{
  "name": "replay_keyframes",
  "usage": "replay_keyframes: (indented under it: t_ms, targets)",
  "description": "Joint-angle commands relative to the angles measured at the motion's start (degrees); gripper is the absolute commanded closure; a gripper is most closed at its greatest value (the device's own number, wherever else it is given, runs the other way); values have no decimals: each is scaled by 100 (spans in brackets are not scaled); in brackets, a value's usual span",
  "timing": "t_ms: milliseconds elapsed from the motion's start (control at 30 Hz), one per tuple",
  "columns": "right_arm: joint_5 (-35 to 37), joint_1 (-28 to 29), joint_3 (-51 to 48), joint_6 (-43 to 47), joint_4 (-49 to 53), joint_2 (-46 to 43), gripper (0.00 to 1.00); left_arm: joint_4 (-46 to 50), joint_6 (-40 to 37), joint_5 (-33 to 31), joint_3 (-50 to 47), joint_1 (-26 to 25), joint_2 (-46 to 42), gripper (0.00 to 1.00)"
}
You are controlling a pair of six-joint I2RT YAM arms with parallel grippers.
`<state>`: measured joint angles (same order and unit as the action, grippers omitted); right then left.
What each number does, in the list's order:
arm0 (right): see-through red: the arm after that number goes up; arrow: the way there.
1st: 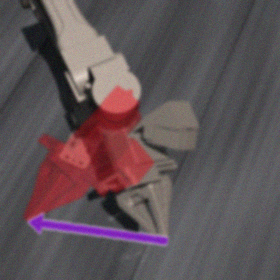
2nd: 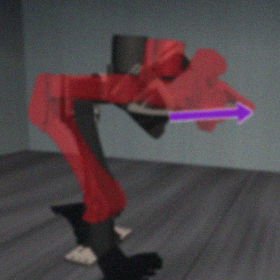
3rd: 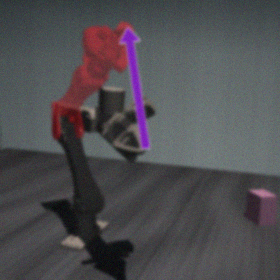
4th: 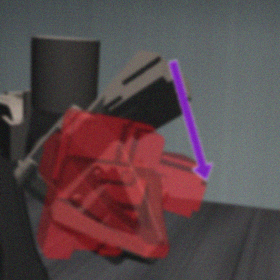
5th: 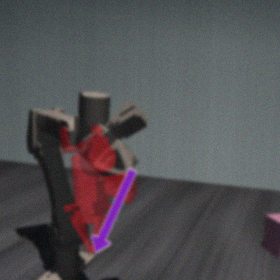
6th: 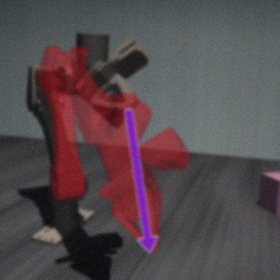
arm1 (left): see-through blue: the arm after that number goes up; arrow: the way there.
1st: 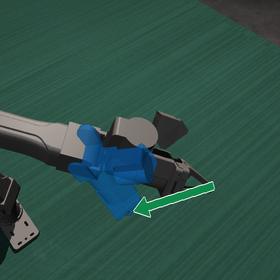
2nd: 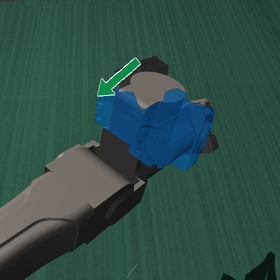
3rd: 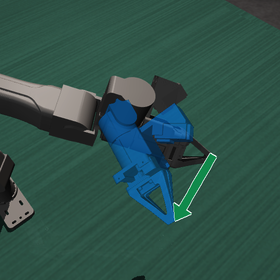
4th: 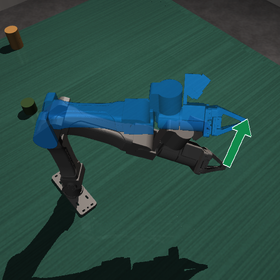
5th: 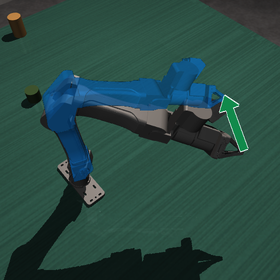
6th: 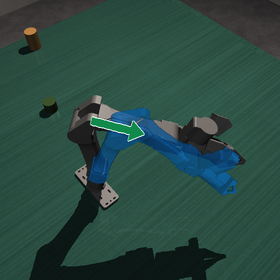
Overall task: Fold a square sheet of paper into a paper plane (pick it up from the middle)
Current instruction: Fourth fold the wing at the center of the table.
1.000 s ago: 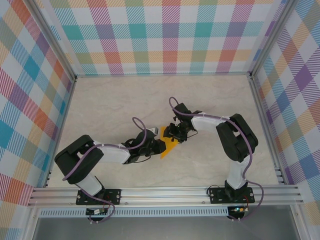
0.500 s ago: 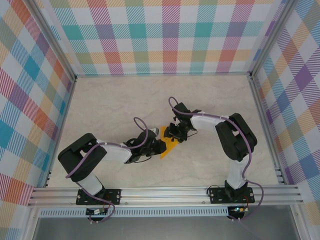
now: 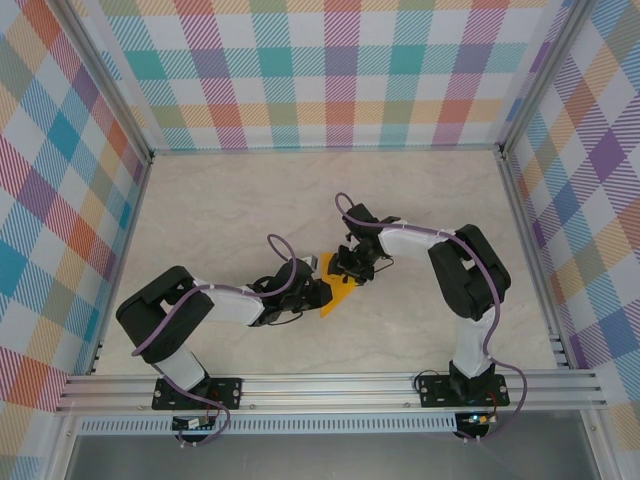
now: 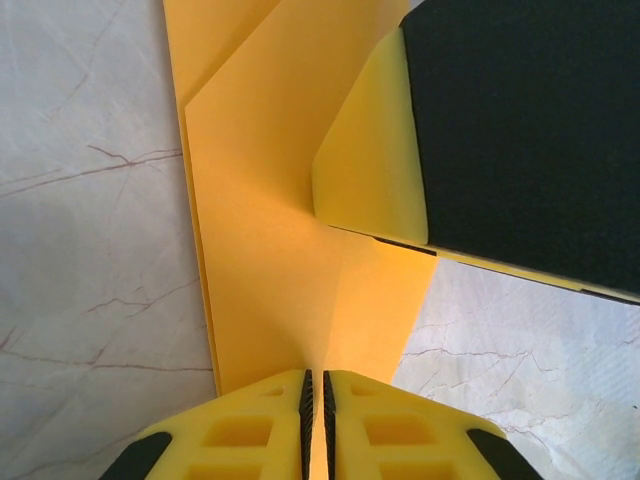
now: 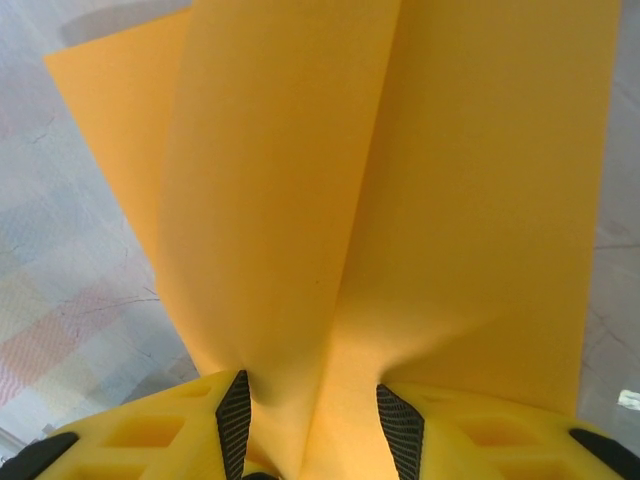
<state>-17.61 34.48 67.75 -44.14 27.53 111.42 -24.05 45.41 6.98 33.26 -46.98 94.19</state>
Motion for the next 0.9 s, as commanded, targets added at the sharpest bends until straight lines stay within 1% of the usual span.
replay_keyframes:
  t_ms: [0, 133, 267, 500, 600, 733, 867]
  targets:
    - [1160, 5, -368, 215, 355, 876, 55, 59, -75, 2, 67, 84, -1, 85]
    - [1248, 15, -319, 251, 444, 969, 55, 140, -50, 10, 41, 79, -262, 81]
    - [1360, 24, -262, 291, 532, 1095, 55, 276, -19, -143, -33, 114, -703, 77]
    - [1407, 41, -188, 297, 560, 1219, 55, 328, 138, -567, -205, 156, -1102, 77]
    - [1425, 50, -149, 279, 603, 1269, 55, 290, 170, -617, -254, 180, -1114, 77]
    - [1536, 55, -104, 153, 691, 1299, 55, 157, 134, -333, -167, 193, -904, 78]
    - [1558, 50, -86, 86, 743, 1312, 57, 43, 126, -161, -53, 206, -597, 80]
